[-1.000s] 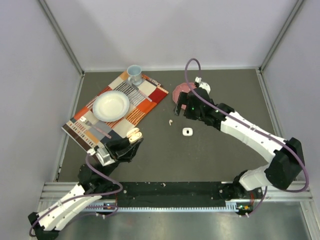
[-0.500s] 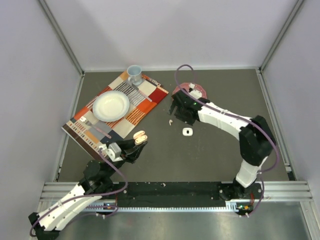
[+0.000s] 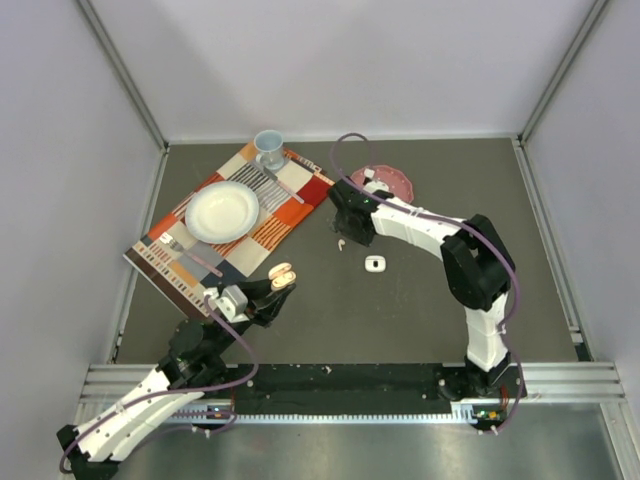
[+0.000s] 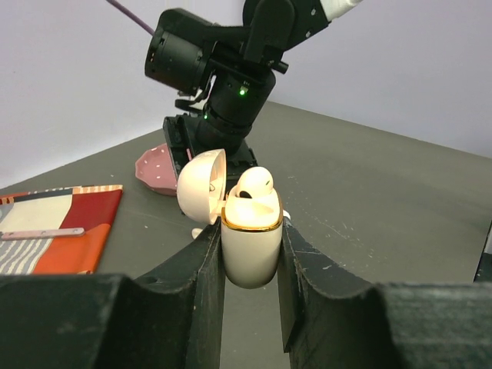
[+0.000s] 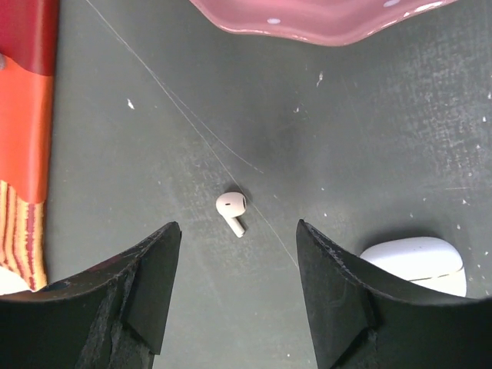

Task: Insert the wireless bluetooth earbuds into the charging case
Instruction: Pick up the left earbud from the center of the board, then insert the left earbud into the left side groove of the charging case.

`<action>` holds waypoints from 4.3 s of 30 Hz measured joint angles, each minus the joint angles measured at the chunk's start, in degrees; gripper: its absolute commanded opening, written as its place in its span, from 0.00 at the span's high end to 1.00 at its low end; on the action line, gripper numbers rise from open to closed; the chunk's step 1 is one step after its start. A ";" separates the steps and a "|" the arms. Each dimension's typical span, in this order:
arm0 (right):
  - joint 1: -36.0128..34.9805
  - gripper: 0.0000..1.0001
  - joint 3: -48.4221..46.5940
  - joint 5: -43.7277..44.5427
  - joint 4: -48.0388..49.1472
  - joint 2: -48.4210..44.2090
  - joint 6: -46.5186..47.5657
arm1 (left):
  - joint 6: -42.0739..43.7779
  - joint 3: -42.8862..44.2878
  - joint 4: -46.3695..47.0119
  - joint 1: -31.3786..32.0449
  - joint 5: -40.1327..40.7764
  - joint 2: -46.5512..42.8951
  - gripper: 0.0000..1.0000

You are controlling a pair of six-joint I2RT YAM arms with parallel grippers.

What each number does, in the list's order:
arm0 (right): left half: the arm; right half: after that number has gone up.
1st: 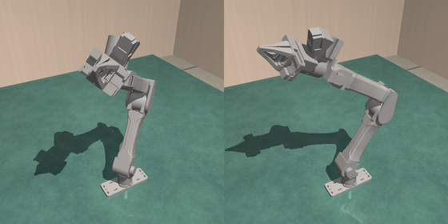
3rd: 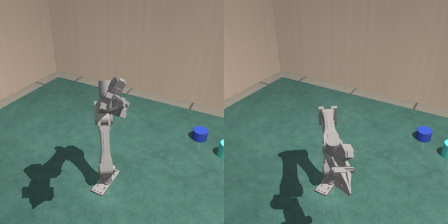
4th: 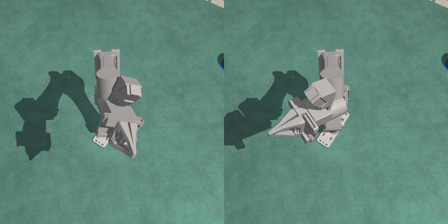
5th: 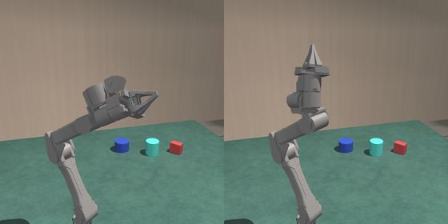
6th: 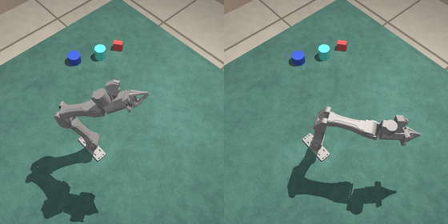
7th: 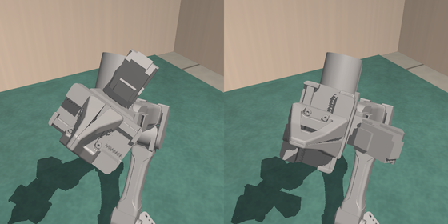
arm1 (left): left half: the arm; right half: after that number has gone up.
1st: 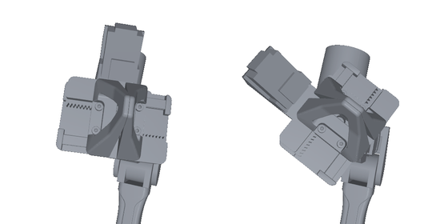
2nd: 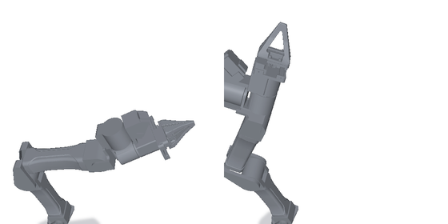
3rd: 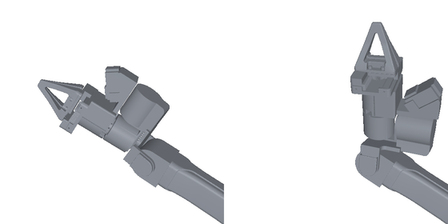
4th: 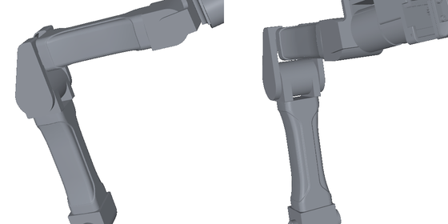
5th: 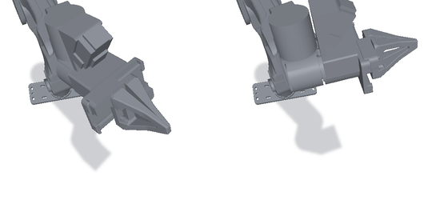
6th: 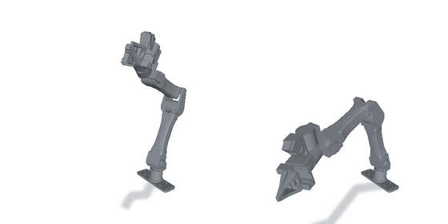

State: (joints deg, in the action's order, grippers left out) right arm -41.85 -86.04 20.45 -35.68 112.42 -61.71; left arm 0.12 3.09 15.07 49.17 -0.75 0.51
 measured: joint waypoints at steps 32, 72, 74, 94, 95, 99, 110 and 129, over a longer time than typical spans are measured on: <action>-0.74 0.55 -5.60 0.22 -0.66 9.16 0.37 | 0.02 0.00 -0.11 0.00 0.04 -0.02 1.00; -0.92 0.76 -6.47 0.28 -1.75 9.97 1.07 | 0.02 0.00 -0.11 0.00 2.21 -0.02 1.00; -0.92 0.76 -6.67 0.20 -1.84 10.05 1.07 | 0.02 0.00 -0.11 0.00 2.29 0.00 1.00; -1.51 1.00 13.22 -4.92 18.45 -1.11 11.85 | 0.02 0.00 -0.07 0.00 3.21 -0.02 1.00; -1.66 1.00 15.72 -5.49 20.20 -2.89 12.50 | 0.02 0.00 -0.04 0.00 3.21 -0.02 1.00; -2.40 1.00 21.38 -6.40 26.34 -8.90 15.10 | -0.17 0.00 0.39 0.00 3.23 -0.02 1.00; -12.31 1.00 38.51 0.70 49.53 -35.23 26.95 | -1.79 -0.04 4.83 0.00 3.21 -0.02 1.00; -19.43 1.00 55.32 1.27 83.62 -54.29 31.78 | -4.28 -0.22 20.31 0.00 0.42 8.85 1.00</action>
State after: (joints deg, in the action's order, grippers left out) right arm -61.28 -30.72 21.71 47.94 58.13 -29.93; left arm -4.16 2.87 35.38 49.17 -0.34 9.37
